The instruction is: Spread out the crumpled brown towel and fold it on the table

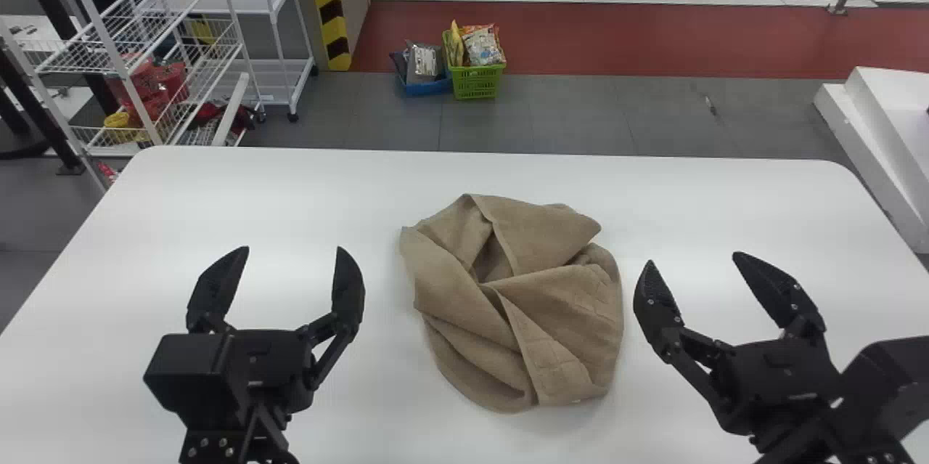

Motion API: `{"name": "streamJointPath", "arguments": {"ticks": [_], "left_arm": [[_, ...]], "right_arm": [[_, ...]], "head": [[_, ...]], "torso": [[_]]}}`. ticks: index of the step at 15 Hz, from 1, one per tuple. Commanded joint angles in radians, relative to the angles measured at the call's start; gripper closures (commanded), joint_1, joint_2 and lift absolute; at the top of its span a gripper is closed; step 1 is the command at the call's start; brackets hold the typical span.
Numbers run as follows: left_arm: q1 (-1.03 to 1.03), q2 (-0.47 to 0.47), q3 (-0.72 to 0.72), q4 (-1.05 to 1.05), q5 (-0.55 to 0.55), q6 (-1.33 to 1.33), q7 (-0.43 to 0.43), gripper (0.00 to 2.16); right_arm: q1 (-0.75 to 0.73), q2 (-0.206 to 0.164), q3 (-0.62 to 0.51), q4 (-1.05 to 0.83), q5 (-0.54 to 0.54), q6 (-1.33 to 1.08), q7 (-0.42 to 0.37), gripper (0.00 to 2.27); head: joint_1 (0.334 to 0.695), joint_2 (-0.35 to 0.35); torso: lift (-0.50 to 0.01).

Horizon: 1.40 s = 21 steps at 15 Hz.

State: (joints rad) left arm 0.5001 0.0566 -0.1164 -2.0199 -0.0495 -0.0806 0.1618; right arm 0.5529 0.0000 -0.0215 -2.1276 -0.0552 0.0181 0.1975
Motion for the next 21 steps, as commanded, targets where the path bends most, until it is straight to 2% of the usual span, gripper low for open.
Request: {"name": "streamJointPath", "arguments": {"ticks": [1,21], "left_arm": [[0.000,0.000,0.000,0.004,-0.003,-0.003,0.002,0.09],[-0.005,0.002,-0.009,0.006,-0.006,0.000,-0.002,0.09]], "right_arm": [[-0.001,0.001,0.002,0.000,0.000,0.003,-0.001,0.11],[0.001,0.001,0.003,-0.003,0.003,0.006,-0.001,0.13]], "head": [[0.695,0.007],[0.695,0.001]], "torso": [[-0.127],[-0.127]]}}
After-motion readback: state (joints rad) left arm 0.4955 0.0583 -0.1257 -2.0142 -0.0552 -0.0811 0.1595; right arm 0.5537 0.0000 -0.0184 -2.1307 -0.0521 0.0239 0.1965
